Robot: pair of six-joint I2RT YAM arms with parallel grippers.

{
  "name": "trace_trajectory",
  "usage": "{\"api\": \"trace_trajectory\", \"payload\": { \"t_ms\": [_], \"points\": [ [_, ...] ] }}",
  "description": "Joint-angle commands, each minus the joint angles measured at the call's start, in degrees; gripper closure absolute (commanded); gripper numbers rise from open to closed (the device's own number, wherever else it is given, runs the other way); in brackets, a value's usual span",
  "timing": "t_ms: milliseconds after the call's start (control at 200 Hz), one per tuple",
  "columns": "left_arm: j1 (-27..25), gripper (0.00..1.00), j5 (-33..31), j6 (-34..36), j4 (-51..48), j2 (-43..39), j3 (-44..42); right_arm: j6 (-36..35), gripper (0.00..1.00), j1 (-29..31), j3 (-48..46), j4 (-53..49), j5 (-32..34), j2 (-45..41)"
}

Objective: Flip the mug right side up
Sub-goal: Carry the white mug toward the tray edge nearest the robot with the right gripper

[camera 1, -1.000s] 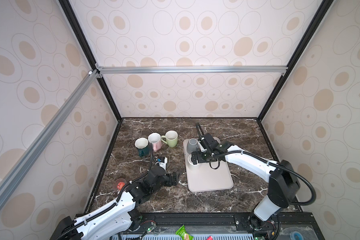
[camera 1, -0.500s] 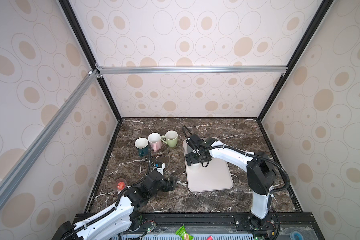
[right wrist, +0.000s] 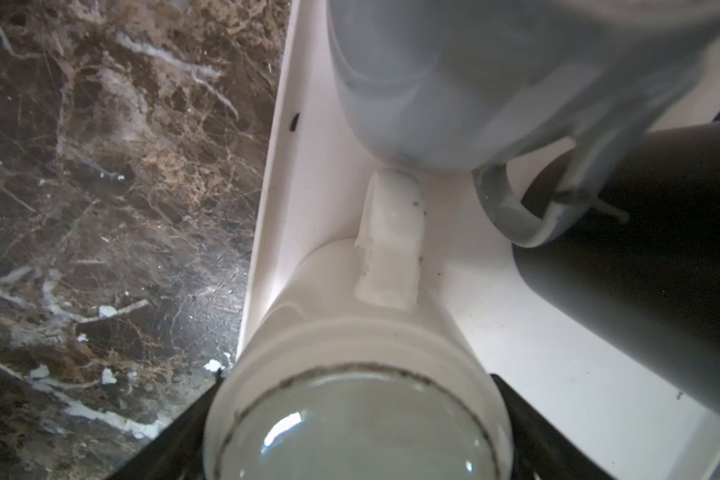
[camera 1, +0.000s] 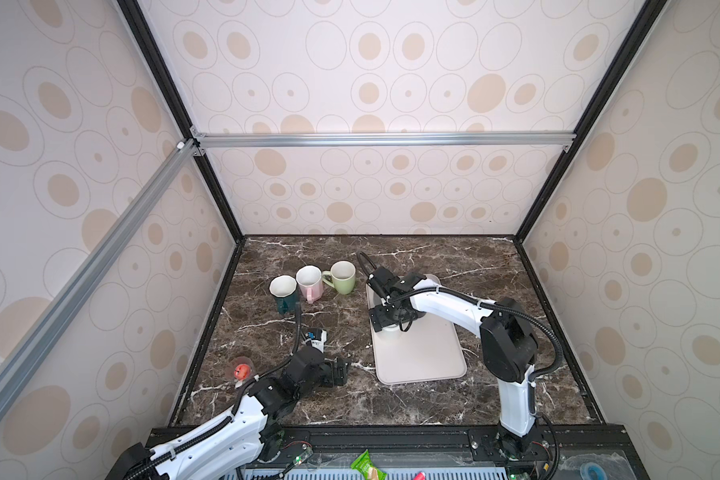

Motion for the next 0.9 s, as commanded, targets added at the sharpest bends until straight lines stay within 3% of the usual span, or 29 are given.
{"api": "trace_trajectory", "payload": {
  "t_ms": [0, 280, 410, 590, 735, 895],
  "points": [
    [0.54, 0.02, -1.63, -0.42, 1.00, 0.65, 0.21, -4.90, 0.09, 1.73, -2.80, -2.36, 0.23, -3.27],
    [0.59, 0.02, -1.83, 0.41, 0.73, 1.45, 1.28, -11.65, 0.10, 2.61, -12.51, 0.24, -1.55, -10.30],
    [0.54, 0.02, -1.25, 0.65, 1.21, 1.86, 1.77, -13.73, 0.10, 2.79, -19.20, 3.51, -5.52, -15.65],
    [0.54, 0.02, -1.98, 3.35, 2.39, 4.77, 3.93, -14.87, 0.00, 2.74, -25.72, 6.63, -7.22, -23.63],
    [0.60, 0.02, -4.20, 6.24, 3.19, 9.72, 8.67, -11.60, 0.00, 2.76, -30.91, 10.55, -8.30, -32.60],
    [0.65, 0.02, 2.01, 8.28, 8.22, 19.31, 15.79, -4.66, 0.00, 2.80, -34.64, 10.59, -7.02, -40.43]
  ]
}}
